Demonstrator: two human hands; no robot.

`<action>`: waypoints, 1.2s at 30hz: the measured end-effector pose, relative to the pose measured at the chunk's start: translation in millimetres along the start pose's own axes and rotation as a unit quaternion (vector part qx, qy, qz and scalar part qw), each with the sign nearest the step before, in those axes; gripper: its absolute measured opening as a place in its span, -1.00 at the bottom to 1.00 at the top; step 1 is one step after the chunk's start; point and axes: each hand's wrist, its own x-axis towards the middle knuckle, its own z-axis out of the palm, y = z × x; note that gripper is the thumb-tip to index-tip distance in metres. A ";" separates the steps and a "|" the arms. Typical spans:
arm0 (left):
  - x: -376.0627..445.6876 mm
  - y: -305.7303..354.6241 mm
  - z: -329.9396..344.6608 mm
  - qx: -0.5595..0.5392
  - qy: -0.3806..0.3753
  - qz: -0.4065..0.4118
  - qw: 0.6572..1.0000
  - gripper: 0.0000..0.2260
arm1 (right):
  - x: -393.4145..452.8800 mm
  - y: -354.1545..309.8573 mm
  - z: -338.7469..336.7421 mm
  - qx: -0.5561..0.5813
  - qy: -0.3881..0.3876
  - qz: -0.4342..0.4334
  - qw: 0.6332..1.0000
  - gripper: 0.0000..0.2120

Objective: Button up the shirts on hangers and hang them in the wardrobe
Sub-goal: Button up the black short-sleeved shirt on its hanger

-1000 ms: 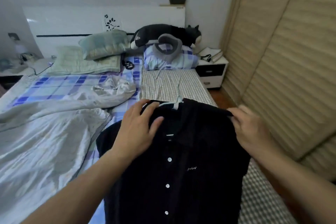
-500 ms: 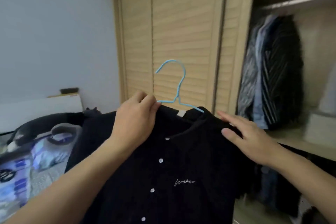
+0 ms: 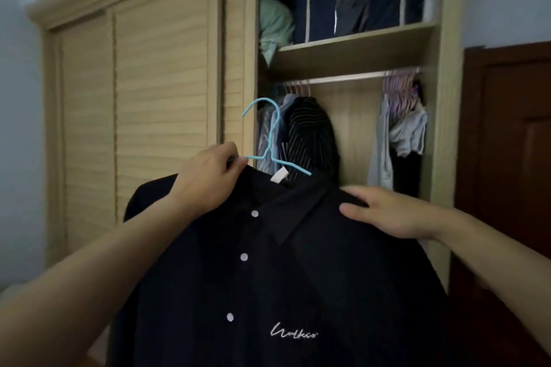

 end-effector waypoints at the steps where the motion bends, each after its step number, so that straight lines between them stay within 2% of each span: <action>1: 12.8 4.9 18.5 -0.019 -0.006 -0.016 1.000 -0.78 | -4.9 17.1 -15.8 0.004 -0.019 0.023 1.000 -0.74; 3: 35.0 18.8 54.0 -0.062 -0.029 -0.029 0.997 -0.82 | -14.9 43.6 -42.6 0.051 -0.011 0.054 0.997 -0.75; 5: 55.1 32.2 91.2 -0.070 -0.057 -0.031 0.995 -0.82 | -21.6 65.8 -62.3 0.080 0.037 0.071 0.994 -0.73; 7: 75.0 47.3 130.0 -0.074 -0.086 -0.033 0.993 -0.70 | -26.4 89.7 -76.0 0.072 0.079 0.087 0.990 -0.73; 9: 96.4 63.1 170.9 -0.128 -0.121 -0.052 0.983 -0.61 | -29.4 110.8 -84.4 0.045 0.113 0.109 0.987 -0.73; 11: 122.9 80.3 208.9 -0.189 -0.119 -0.069 0.972 -0.59 | -26.6 125.5 -99.8 -0.019 0.180 0.115 0.977 -0.74; 14: 169.4 92.1 257.0 -0.265 -0.105 -0.108 0.952 -0.42 | -10.0 130.8 -143.0 -0.161 0.297 0.134 0.932 -0.76; 18: 223.7 62.3 305.0 -0.173 -0.124 -0.072 0.974 -0.46 | 33.8 122.2 -185.9 -0.261 0.364 0.167 0.878 -0.74; 21: 255.2 30.4 333.5 -0.152 -0.107 -0.037 0.982 -0.48 | 91.4 127.7 -186.5 -0.326 0.395 0.174 0.841 -0.73; 23: 278.1 21.2 345.6 -0.200 -0.065 0.010 0.978 -0.59 | 133.4 139.6 -179.0 -0.332 0.415 0.174 0.829 -0.75; 25: 303.8 34.4 349.5 -0.291 -0.028 0.057 0.955 -0.72 | 171.1 149.3 -173.9 -0.334 0.434 0.169 0.820 -0.79; 28: 345.0 74.8 354.5 -0.393 -0.066 0.116 0.910 -0.74 | 218.0 156.2 -167.2 -0.347 0.458 0.156 0.803 -0.80; 30: 371.9 96.7 365.0 -0.386 -0.080 0.153 0.906 -0.76 | 244.0 162.2 -168.7 -0.377 0.465 0.162 0.784 -0.79; 33: 403.1 101.7 379.4 -0.396 -0.048 0.155 0.904 -0.69 | 278.4 173.3 -180.6 -0.390 0.460 0.200 0.772 -0.77; 36: 420.9 93.2 391.1 -0.462 -0.022 0.137 0.876 -0.73 | 308.0 187.6 -191.4 -0.383 0.435 0.252 0.775 -0.78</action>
